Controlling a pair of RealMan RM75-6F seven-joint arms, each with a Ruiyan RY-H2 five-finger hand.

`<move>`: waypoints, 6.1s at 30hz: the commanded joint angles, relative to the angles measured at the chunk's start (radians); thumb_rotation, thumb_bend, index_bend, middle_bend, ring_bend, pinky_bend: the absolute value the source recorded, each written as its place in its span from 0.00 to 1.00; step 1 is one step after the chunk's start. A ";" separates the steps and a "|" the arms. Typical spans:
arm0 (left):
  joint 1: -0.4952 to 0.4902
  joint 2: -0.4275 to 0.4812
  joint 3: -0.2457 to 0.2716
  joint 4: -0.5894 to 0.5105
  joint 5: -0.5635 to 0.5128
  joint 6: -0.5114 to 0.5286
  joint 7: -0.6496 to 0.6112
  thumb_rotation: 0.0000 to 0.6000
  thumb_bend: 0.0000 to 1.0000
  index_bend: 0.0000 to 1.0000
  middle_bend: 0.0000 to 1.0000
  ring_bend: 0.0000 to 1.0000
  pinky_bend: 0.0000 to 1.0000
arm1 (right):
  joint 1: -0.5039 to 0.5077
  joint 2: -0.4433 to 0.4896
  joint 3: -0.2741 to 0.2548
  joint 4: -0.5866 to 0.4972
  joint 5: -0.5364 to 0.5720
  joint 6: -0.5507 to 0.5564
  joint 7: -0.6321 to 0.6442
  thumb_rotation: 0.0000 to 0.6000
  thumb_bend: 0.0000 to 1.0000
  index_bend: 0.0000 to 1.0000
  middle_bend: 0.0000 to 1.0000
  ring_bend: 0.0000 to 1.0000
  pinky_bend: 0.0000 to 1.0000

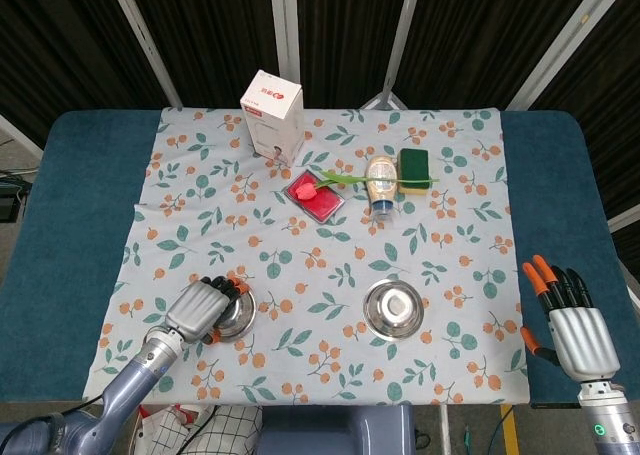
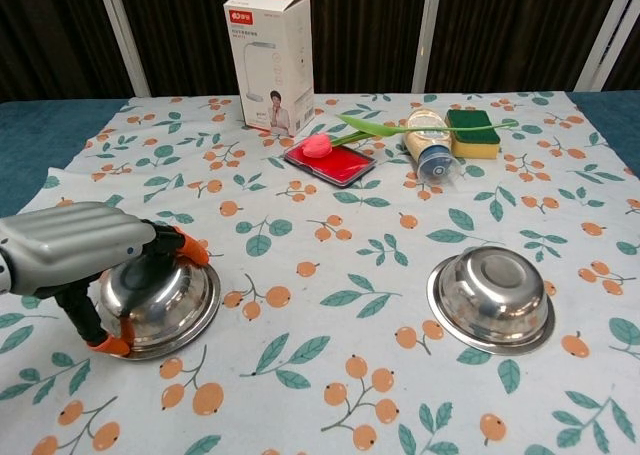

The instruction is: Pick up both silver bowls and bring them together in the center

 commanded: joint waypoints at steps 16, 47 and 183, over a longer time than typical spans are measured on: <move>0.048 0.255 -0.022 -0.034 0.375 0.258 -0.533 1.00 0.41 0.48 0.64 0.54 0.76 | 0.167 -0.011 -0.044 -0.058 -0.127 -0.229 0.031 1.00 0.35 0.00 0.00 0.00 0.00; 0.063 0.227 -0.060 0.073 0.351 0.298 -0.574 1.00 0.34 0.47 0.64 0.54 0.76 | 0.406 -0.216 0.012 -0.056 0.045 -0.573 -0.217 1.00 0.32 0.00 0.00 0.00 0.00; -0.187 -0.316 -0.095 0.386 0.590 0.548 -0.875 1.00 0.35 0.46 0.63 0.53 0.75 | 0.531 0.066 0.234 -0.407 0.340 -0.845 1.621 1.00 0.35 1.00 0.97 1.00 1.00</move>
